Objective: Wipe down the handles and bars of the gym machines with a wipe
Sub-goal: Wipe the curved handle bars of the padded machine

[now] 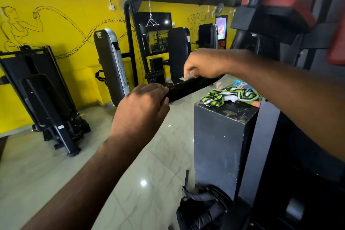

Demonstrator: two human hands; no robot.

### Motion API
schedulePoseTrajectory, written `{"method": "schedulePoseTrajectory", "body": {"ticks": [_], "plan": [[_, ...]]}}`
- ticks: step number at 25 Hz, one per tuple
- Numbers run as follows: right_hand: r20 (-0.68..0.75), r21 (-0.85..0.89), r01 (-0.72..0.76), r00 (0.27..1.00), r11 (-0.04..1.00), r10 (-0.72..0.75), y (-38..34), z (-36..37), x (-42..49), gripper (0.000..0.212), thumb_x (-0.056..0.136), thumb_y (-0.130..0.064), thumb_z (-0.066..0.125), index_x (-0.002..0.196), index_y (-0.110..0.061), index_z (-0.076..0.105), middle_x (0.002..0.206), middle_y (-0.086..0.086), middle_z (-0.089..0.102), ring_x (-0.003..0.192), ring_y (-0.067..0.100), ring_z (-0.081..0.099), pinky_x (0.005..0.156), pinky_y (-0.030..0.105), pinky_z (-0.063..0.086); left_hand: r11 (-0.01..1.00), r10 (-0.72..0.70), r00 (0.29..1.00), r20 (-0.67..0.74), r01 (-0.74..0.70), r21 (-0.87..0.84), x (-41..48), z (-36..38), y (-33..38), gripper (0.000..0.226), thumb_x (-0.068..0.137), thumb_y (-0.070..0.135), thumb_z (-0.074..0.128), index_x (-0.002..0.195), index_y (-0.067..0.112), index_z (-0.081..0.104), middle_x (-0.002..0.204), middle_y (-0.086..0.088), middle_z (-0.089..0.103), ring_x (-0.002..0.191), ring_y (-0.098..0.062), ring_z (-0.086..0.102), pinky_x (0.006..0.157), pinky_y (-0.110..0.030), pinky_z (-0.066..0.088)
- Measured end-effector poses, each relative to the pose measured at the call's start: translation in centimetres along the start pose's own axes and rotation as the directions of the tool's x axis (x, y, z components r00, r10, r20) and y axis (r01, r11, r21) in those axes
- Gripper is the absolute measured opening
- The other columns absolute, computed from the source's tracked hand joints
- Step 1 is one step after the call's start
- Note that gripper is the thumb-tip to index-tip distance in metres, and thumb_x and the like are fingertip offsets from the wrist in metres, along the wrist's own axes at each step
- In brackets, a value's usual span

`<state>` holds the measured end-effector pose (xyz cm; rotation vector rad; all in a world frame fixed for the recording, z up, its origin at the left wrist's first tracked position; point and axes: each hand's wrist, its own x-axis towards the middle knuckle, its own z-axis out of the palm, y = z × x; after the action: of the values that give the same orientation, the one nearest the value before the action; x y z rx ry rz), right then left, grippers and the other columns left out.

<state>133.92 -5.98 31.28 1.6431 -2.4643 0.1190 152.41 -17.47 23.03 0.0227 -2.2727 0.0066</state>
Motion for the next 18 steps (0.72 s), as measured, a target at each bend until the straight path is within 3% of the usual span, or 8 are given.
{"method": "schedulePoseTrajectory", "body": {"ticks": [3,7,11,13,15,18], "plan": [[0.025,0.154,0.107,0.993,0.982,-0.112,-1.2,-0.4,0.8,0.02,0.096,-0.015,0.058,0.108,-0.024,0.071,0.106,-0.01,0.07,0.092,0.002,0.063,0.081,0.022,0.048,1.0,-0.006,1.0,-0.013,0.006,0.013,0.1,0.1,0.1,0.019,0.086,0.011,0.069,0.104,0.008,0.072,0.101,-0.008,0.072,0.091,-0.028,0.066,0.069,-0.033,0.052],[0.152,0.022,0.001,0.988,1.0,-0.005,-0.9,-0.6,1.7,0.02,0.099,-0.014,0.054,0.09,-0.028,0.067,0.096,-0.01,0.067,0.084,0.004,0.061,0.068,0.02,0.043,1.0,-0.007,1.0,-0.003,0.007,0.017,0.4,0.2,0.2,0.019,0.087,0.013,0.068,0.105,0.009,0.072,0.102,-0.008,0.072,0.092,-0.026,0.066,0.071,-0.03,0.05],[0.054,0.318,0.095,0.992,0.943,-0.118,-1.7,0.1,1.7,0.016,0.096,-0.02,0.06,0.105,-0.024,0.072,0.101,-0.011,0.071,0.092,0.004,0.066,0.082,0.023,0.051,1.0,0.011,1.0,-0.001,-0.01,0.005,0.9,0.4,-0.1,0.017,0.087,0.014,0.064,0.1,0.009,0.072,0.094,-0.006,0.071,0.085,-0.026,0.064,0.064,-0.031,0.049],[0.143,0.196,0.041,0.987,0.98,-0.07,-1.4,-0.1,1.9,0.018,0.097,-0.019,0.058,0.108,-0.023,0.072,0.103,-0.01,0.071,0.094,0.007,0.066,0.087,0.029,0.052,1.0,0.01,1.0,-0.001,-0.01,-0.008,1.0,0.5,0.0,0.018,0.087,0.016,0.062,0.1,0.009,0.072,0.094,-0.006,0.071,0.084,-0.025,0.064,0.064,-0.028,0.046],[0.205,0.081,-0.031,0.979,0.996,0.014,-0.7,-0.6,2.2,0.02,0.097,-0.015,0.058,0.11,-0.021,0.072,0.101,-0.011,0.07,0.09,0.006,0.064,0.082,0.026,0.05,1.0,0.012,1.0,0.008,-0.012,-0.01,0.9,0.5,0.0,0.015,0.088,0.014,0.064,0.099,0.008,0.072,0.094,-0.006,0.071,0.084,-0.024,0.064,0.064,-0.026,0.044],[0.118,0.079,-0.015,0.993,0.997,0.005,0.0,-0.4,1.7,0.017,0.096,-0.016,0.058,0.104,-0.023,0.072,0.102,-0.014,0.07,0.087,0.001,0.062,0.085,0.027,0.048,1.0,0.017,1.0,0.013,-0.017,0.003,1.1,0.6,0.0,0.015,0.089,0.014,0.064,0.101,0.01,0.072,0.093,-0.004,0.071,0.082,-0.023,0.063,0.061,-0.029,0.048]]}}
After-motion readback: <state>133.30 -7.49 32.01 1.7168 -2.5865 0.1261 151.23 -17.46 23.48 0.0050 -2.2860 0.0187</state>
